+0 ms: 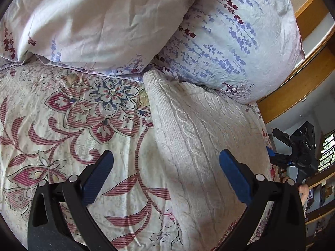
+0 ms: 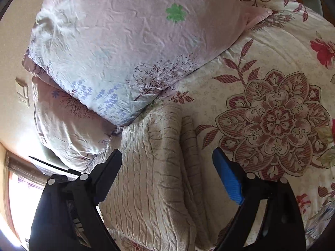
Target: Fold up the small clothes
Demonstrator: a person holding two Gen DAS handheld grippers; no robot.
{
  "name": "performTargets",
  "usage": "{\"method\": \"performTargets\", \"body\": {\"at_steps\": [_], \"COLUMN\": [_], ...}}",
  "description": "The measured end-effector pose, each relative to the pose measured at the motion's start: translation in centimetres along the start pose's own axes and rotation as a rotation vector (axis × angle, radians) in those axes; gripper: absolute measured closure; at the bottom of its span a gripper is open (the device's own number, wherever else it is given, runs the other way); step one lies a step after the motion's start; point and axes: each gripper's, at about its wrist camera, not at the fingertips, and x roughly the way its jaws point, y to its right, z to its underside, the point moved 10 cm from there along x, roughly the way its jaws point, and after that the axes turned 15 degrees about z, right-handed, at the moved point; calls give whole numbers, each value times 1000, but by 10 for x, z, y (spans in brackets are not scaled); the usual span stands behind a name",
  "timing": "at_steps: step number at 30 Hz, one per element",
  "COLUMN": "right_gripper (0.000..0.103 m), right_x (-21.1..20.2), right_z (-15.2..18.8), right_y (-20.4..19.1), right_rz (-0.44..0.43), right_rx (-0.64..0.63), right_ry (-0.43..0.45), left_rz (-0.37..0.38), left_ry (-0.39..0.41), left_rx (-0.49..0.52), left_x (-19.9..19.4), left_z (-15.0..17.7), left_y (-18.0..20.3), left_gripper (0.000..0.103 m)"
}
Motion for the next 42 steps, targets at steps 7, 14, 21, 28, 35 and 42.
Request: {"method": "performTargets", "body": {"at_steps": [7,14,21,28,35,42], "right_gripper": [13,23,27,64,70,72], "right_x": [20,33,38,47,35,30], "right_z": [24,36,40,46,53,76], "right_y": [-4,-17,-27,-26,-37,-95], "right_rz": [-16,-64,-184,-270,-286,-340], "right_rx": [-44,-89,-57,-9,4,-64], "right_ry": [-137,-199,-230,-247,-185,-173], "left_rz": [43,52,128,247,289,295], "left_ry": [-95,-130,-113,-54,-29,17], "left_rx": [-3,35,-44,-162,-124,-89], "left_x": [28,46,57,55,39,-14], "left_z": [5,4,2,2,4,0], "left_y": [10,22,29,24,27,14], "left_gripper": [2,4,24,56,68,69]}}
